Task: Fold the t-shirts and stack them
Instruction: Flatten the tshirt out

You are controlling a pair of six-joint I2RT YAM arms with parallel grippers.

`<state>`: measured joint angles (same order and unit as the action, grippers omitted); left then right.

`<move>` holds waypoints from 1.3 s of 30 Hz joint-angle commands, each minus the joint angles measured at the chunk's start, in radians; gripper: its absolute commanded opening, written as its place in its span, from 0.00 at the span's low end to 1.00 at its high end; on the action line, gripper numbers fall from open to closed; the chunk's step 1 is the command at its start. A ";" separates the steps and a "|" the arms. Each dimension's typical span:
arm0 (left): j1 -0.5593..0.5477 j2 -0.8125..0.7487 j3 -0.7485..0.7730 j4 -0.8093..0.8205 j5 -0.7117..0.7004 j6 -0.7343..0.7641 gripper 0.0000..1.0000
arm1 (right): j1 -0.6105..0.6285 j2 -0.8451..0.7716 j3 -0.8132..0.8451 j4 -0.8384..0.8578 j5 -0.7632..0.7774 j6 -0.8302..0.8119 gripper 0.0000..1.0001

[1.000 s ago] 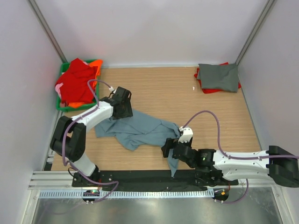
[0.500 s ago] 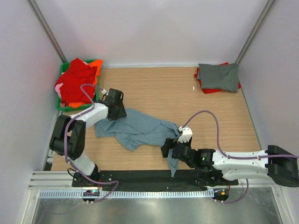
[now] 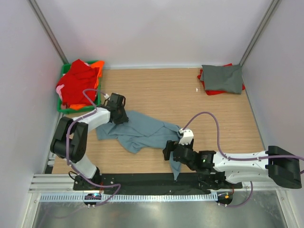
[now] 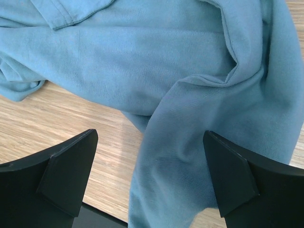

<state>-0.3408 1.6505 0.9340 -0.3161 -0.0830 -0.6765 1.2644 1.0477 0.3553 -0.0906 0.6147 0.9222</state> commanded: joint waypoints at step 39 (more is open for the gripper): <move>0.003 -0.446 0.192 -0.422 -0.204 0.285 0.00 | 0.111 0.149 0.499 -0.689 0.102 0.297 0.89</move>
<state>-0.3420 1.2491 1.1355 -0.7429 -0.2180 -0.4107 1.3090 1.1484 0.9058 -0.8074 0.8314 1.1141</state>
